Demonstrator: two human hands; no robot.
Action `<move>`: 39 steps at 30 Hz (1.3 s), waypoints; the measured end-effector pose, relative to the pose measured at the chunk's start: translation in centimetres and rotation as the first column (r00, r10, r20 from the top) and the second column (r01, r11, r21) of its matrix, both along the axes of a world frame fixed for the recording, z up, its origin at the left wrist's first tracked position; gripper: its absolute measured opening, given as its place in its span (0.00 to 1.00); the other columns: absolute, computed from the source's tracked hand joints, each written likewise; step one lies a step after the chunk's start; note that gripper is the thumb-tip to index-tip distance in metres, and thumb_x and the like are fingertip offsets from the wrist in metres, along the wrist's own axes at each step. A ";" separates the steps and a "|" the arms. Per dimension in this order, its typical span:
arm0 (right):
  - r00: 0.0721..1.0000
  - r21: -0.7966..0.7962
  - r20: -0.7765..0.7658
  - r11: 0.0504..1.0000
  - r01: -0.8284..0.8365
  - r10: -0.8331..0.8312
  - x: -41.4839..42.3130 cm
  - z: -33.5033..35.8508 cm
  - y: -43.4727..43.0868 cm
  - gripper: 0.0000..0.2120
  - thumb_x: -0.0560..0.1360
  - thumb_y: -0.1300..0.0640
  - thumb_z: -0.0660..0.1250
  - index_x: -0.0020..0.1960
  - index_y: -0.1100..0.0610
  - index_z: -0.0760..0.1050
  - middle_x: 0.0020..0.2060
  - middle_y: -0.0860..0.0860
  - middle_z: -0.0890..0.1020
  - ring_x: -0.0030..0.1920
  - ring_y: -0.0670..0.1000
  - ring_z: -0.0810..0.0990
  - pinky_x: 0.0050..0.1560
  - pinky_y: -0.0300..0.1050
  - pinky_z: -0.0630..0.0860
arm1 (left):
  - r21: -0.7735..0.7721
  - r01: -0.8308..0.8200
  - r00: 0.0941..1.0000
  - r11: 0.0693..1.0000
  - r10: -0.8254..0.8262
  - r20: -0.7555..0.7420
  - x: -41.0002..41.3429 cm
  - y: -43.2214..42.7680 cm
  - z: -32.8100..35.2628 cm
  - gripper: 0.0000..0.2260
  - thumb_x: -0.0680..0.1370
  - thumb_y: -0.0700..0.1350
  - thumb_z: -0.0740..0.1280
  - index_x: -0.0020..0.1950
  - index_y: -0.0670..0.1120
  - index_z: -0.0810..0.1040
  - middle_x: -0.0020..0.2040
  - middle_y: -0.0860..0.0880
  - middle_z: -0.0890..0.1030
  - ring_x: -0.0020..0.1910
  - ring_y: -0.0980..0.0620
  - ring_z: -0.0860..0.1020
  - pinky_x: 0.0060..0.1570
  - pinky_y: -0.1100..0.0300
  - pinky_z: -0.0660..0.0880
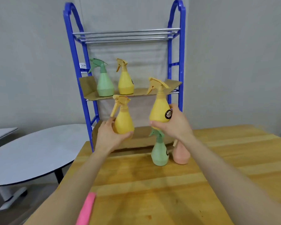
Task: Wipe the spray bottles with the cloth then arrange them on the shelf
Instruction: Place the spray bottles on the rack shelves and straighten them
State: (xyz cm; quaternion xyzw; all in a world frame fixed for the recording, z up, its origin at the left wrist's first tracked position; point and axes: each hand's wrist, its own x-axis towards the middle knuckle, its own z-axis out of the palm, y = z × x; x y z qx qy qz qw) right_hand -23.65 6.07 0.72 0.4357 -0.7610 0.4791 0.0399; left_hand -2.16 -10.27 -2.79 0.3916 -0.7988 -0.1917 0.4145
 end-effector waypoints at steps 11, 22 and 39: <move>0.974 -0.053 -0.118 0.981 0.188 -0.193 -4.0 12.3 -11.5 0.48 0.62 0.33 0.83 0.69 0.57 0.66 0.61 0.57 0.79 0.61 0.60 0.81 0.54 0.56 0.82 | -0.133 -0.003 0.991 0.991 -0.014 -0.130 -3.0 -3.8 8.3 0.46 0.63 0.71 0.81 0.74 0.49 0.76 0.63 0.51 0.81 0.59 0.49 0.80 0.54 0.53 0.79; 0.911 0.061 -0.100 0.912 0.406 -0.400 -8.0 11.5 -20.3 0.58 0.62 0.27 0.80 0.73 0.63 0.59 0.68 0.62 0.74 0.67 0.62 0.76 0.64 0.55 0.76 | -0.173 0.009 0.985 0.985 -0.038 -0.169 -4.0 -5.8 9.5 0.41 0.64 0.66 0.83 0.71 0.50 0.77 0.61 0.53 0.80 0.56 0.53 0.78 0.53 0.57 0.77; 0.946 -0.071 -0.204 0.967 0.243 -0.253 0.3 8.6 -5.8 0.14 0.76 0.51 0.70 0.54 0.59 0.82 0.52 0.58 0.83 0.52 0.61 0.81 0.48 0.51 0.79 | -0.039 -0.005 0.992 0.999 0.000 -0.130 0.5 -3.1 4.1 0.43 0.64 0.69 0.82 0.73 0.51 0.75 0.63 0.52 0.79 0.59 0.51 0.78 0.55 0.54 0.78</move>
